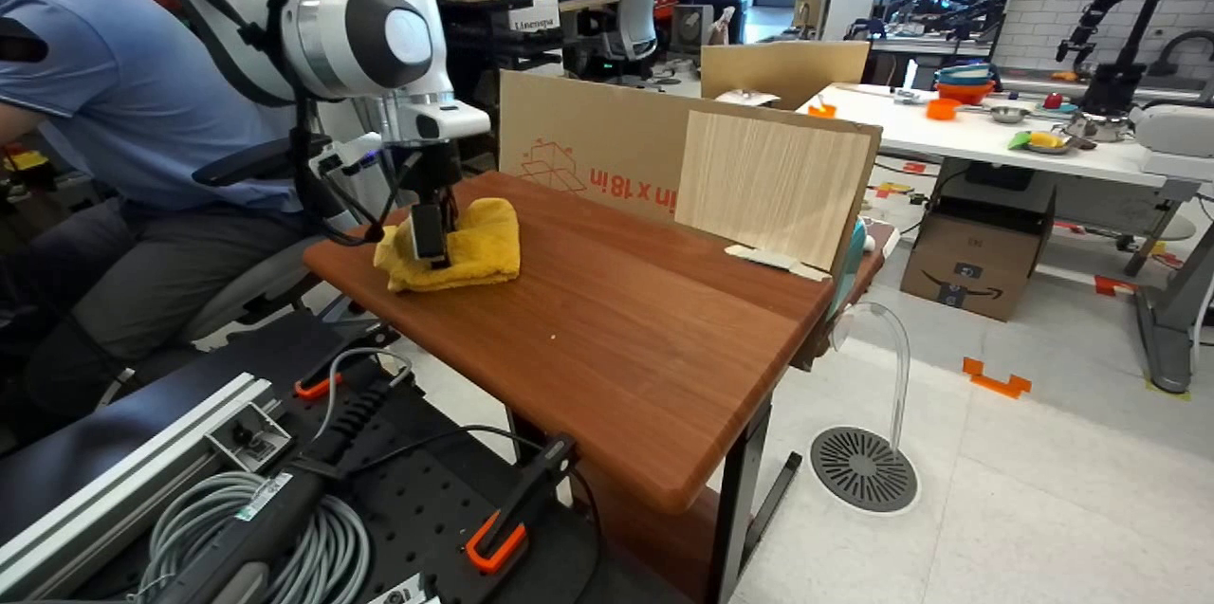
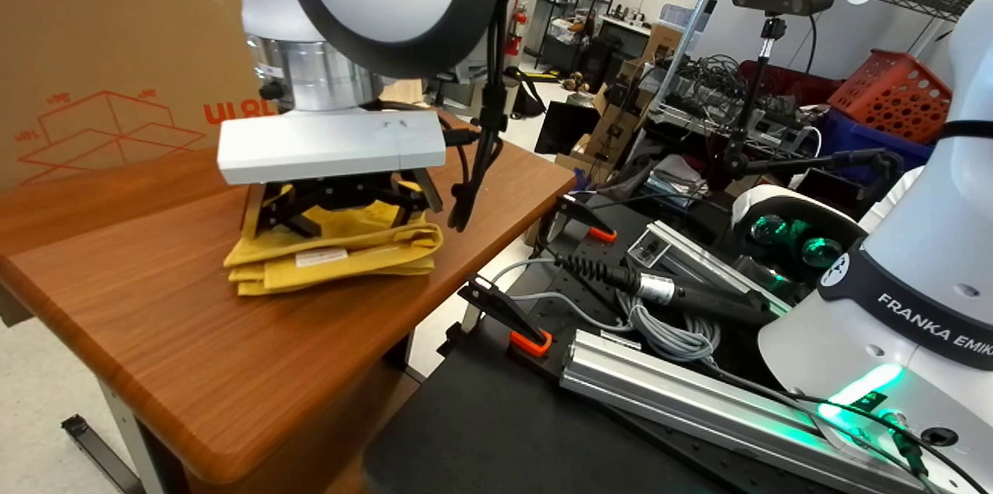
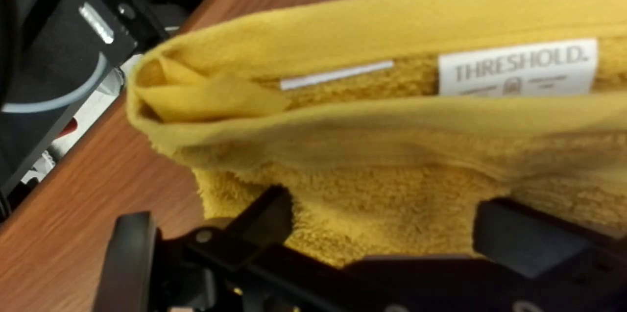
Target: Use the yellow towel to wipe the table
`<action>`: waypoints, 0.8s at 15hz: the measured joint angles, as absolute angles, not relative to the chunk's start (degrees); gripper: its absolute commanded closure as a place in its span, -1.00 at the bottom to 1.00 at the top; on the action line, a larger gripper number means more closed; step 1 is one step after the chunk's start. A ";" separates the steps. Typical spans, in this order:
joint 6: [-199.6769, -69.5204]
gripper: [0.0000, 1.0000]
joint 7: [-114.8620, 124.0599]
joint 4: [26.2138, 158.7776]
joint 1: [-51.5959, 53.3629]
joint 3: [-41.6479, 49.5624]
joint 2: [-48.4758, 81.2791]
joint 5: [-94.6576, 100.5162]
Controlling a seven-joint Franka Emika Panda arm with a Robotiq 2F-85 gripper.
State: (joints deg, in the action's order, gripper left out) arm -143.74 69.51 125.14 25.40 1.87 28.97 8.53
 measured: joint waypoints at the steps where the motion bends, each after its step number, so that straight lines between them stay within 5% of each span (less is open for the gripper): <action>1: -143.93 -1.00 70.61 124.82 26.88 1.67 29.16 9.87; 12: -143.79 -1.00 77.60 112.38 28.88 1.82 35.27 12.68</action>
State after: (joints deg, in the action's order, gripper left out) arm -143.79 77.60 112.38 28.88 1.82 35.27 12.68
